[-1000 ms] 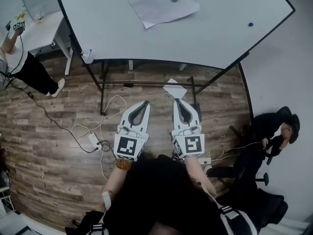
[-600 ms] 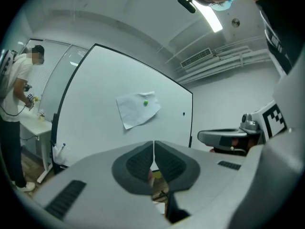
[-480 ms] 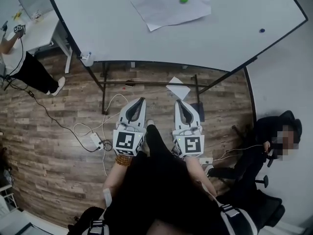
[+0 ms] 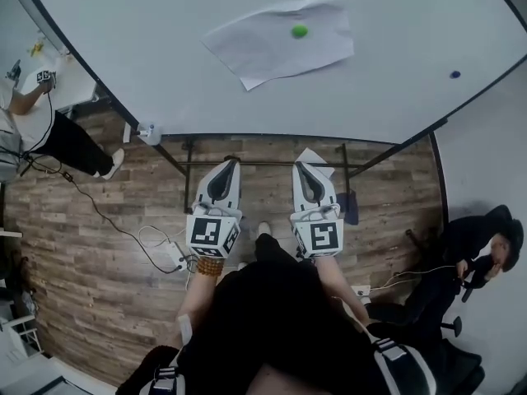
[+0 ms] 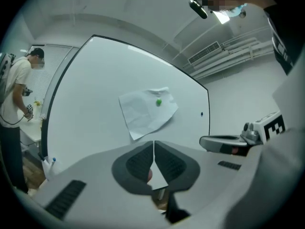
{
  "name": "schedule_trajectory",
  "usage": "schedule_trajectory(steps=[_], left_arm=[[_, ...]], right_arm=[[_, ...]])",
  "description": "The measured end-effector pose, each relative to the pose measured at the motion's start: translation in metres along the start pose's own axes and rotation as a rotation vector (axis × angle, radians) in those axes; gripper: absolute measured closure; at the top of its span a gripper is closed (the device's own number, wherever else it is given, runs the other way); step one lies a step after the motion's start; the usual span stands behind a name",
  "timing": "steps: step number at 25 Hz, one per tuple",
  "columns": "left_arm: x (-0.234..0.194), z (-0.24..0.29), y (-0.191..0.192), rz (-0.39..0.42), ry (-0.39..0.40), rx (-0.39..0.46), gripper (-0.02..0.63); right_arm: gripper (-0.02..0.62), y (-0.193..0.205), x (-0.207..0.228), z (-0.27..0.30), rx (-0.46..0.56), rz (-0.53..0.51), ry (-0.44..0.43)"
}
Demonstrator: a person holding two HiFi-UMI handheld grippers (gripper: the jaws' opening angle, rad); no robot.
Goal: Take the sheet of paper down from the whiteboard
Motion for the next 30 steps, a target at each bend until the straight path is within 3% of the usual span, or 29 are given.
schedule_trajectory(steps=[12,18,26,30], left_arm=[[0.001,0.085,-0.01,0.048,-0.039,-0.029,0.589],[-0.018,0.097,-0.012,0.015,-0.065,-0.019,0.589],[-0.035,0.121,-0.04,0.224,-0.08,0.069,0.589],[-0.056,0.127,-0.042,0.206,-0.031,0.054,0.589]], right_arm=[[0.597,0.022,0.081,0.058,0.016,0.025,-0.024],[0.597,-0.003,0.09,0.074,0.146,-0.022,0.013],[0.597,-0.014,0.101,0.099,0.075,-0.196,0.014],[0.597,-0.029,0.1,0.107,0.076,-0.178,0.07]])
Point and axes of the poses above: the fingertips, and each gripper's own axes: z forward along the fingers, x to its right, y out of its underside, the point moved 7 cm from there along -z, backward along the fingers, and after that the axes turned 2 degrees about -x, right-handed, at the moved point
